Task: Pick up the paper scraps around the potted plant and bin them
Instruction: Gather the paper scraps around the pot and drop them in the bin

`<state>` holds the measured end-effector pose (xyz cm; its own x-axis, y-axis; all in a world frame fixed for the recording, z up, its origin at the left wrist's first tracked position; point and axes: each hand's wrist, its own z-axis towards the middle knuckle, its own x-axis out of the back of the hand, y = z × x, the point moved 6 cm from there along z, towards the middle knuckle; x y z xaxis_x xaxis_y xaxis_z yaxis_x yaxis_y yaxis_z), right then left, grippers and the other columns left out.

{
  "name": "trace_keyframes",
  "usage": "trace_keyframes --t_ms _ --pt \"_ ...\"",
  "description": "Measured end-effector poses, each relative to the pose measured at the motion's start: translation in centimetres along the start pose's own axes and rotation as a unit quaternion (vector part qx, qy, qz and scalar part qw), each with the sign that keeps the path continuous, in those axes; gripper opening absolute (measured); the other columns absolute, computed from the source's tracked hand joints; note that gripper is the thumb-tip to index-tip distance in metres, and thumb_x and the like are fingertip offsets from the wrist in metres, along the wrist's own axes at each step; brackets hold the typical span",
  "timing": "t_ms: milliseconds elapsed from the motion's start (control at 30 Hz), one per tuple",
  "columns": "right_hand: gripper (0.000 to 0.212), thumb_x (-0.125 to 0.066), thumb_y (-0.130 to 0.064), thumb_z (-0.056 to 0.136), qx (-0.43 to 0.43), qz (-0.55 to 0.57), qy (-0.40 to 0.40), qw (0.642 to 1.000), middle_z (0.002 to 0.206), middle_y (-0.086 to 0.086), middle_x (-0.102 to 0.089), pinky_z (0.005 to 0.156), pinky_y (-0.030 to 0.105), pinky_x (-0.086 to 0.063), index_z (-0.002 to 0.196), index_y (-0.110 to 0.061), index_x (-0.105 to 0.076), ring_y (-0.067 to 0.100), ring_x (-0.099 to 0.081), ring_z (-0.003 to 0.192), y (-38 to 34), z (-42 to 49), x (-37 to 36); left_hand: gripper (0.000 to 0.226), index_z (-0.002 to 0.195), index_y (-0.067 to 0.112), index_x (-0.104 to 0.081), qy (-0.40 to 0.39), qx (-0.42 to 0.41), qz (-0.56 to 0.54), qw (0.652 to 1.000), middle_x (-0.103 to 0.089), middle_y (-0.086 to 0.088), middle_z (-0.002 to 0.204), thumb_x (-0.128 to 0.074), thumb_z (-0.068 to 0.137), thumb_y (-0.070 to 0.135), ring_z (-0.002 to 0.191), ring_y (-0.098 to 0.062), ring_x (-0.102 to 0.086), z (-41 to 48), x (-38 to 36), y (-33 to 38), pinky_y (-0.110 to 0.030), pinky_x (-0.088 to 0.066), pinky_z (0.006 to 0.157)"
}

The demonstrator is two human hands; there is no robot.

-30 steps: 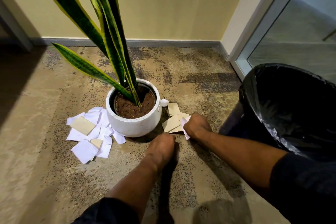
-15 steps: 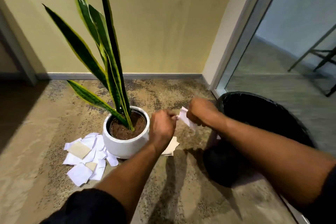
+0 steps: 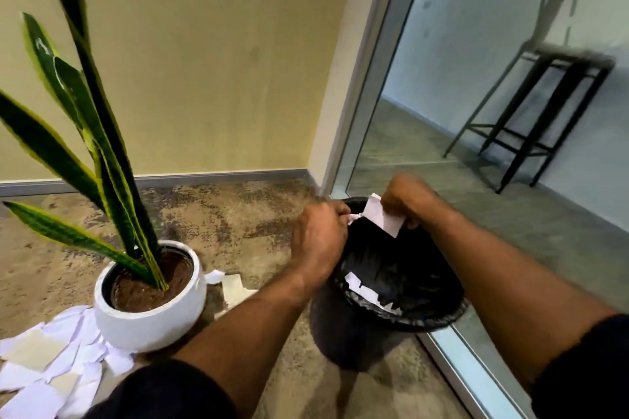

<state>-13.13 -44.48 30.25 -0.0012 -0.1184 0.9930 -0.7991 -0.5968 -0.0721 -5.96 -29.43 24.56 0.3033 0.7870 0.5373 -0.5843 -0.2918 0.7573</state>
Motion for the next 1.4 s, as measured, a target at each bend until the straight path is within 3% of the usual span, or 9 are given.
trace_keyframes --t_ms 67,133,300,467,767,933,1100,1200,1400 --pt "0.016 -0.06 -0.012 0.083 -0.009 0.002 -0.016 1.0 0.091 0.021 -0.069 0.064 0.031 -0.048 0.08 0.001 -0.069 0.035 -0.069 0.093 1.0 0.0 -0.6 0.024 0.109 0.028 -0.072 -0.043 -0.037 0.014 0.998 -0.076 0.0 0.096 -0.056 0.092 0.02 0.083 -0.022 -0.071 -0.4 -1.7 1.1 -0.029 -0.056 0.071" --pt "0.017 -0.067 -0.019 0.084 -0.015 0.006 -0.029 0.999 0.087 0.016 -0.065 0.066 0.031 -0.047 0.074 -0.005 -0.067 0.032 -0.068 0.09 1.5 0.0 -1.2 0.038 0.125 0.027 -0.063 -0.094 -0.053 0.015 0.994 -0.074 -0.005 0.105 -0.053 0.092 0.011 0.09 -0.025 -0.07 -1.0 -3.1 1.5 -0.035 -0.058 0.079" --pt "0.032 -0.073 -0.027 0.079 -0.007 0.042 0.046 0.998 0.103 0.019 -0.07 0.068 0.028 -0.045 0.099 -0.002 -0.071 0.032 -0.067 0.095 0.4 0.1 -0.9 0.04 0.128 0.02 -0.052 -0.086 -0.099 -0.009 0.991 -0.069 -0.008 0.098 -0.045 0.091 0.007 0.085 -0.026 -0.064 -1.8 -1.9 0.8 -0.029 -0.046 0.07" --pt "0.025 -0.068 -0.024 0.082 0.066 0.14 0.09 0.984 0.099 0.018 -0.07 0.067 0.027 -0.044 0.096 -0.004 -0.073 0.031 -0.067 0.092 -5.5 -0.1 -1.4 0.045 0.144 0.014 -0.04 -0.034 -0.045 0.002 0.998 -0.065 -0.003 0.09 -0.045 0.099 0.017 0.076 -0.017 -0.059 -1.4 2.3 -3.2 -0.033 -0.053 0.076" --pt "0.016 -0.068 -0.016 0.082 0.177 0.227 0.034 0.957 0.074 0.015 -0.072 0.061 0.03 -0.05 0.072 -0.005 -0.073 0.025 -0.065 0.068 -15.5 -3.3 -8.5 0.048 0.143 0.008 -0.042 -0.013 0.053 0.072 0.996 -0.061 -0.018 0.129 -0.048 0.096 0.016 0.113 -0.032 -0.059 -2.9 6.2 -13.1 -0.033 -0.045 0.092" --pt "0.011 -0.063 -0.009 0.082 0.141 0.197 -0.028 0.97 0.085 0.015 -0.07 0.058 0.024 -0.039 0.083 -0.003 -0.072 0.028 -0.066 0.081 -17.0 -3.4 -14.4 0.052 0.142 0.008 -0.045 -0.045 0.095 0.107 0.989 -0.061 -0.019 0.129 -0.054 0.091 0.013 0.118 -0.035 -0.057 -4.1 4.6 -17.5 -0.036 -0.043 0.096" --pt "0.009 -0.056 -0.004 0.087 0.076 0.182 -0.08 0.977 0.089 0.013 -0.062 0.047 0.022 -0.041 0.082 -0.006 -0.063 0.023 -0.059 0.07 -16.8 -2.2 -20.2 0.044 0.132 0.008 -0.055 -0.089 0.137 0.097 0.982 -0.065 -0.014 0.124 -0.058 0.088 0.01 0.114 -0.031 -0.06 -6.0 2.1 -22.2 -0.032 -0.045 0.092" --pt "0.016 -0.053 -0.009 0.091 0.054 0.139 -0.115 0.982 0.095 0.014 -0.065 0.058 0.027 -0.047 0.096 -0.003 -0.067 0.026 -0.06 0.079 -16.6 -1.6 -23.6 0.03 0.118 0.01 -0.062 -0.119 0.137 0.112 0.977 -0.07 -0.011 0.114 -0.061 0.088 0.013 0.101 -0.03 -0.065 -7.5 0.5 -24.5 -0.029 -0.045 0.078" --pt "0.023 -0.056 -0.009 0.089 -0.002 0.126 -0.153 0.98 0.112 0.019 -0.067 0.064 0.028 -0.045 0.106 0.002 -0.066 0.03 -0.065 0.096 -17.4 -0.6 -29.0 0.029 0.123 0.012 -0.058 -0.152 0.182 0.07 0.969 -0.063 -0.012 0.121 -0.051 0.096 0.02 0.11 -0.03 -0.06 -9.3 -3.0 -28.2 -0.031 -0.043 0.09"
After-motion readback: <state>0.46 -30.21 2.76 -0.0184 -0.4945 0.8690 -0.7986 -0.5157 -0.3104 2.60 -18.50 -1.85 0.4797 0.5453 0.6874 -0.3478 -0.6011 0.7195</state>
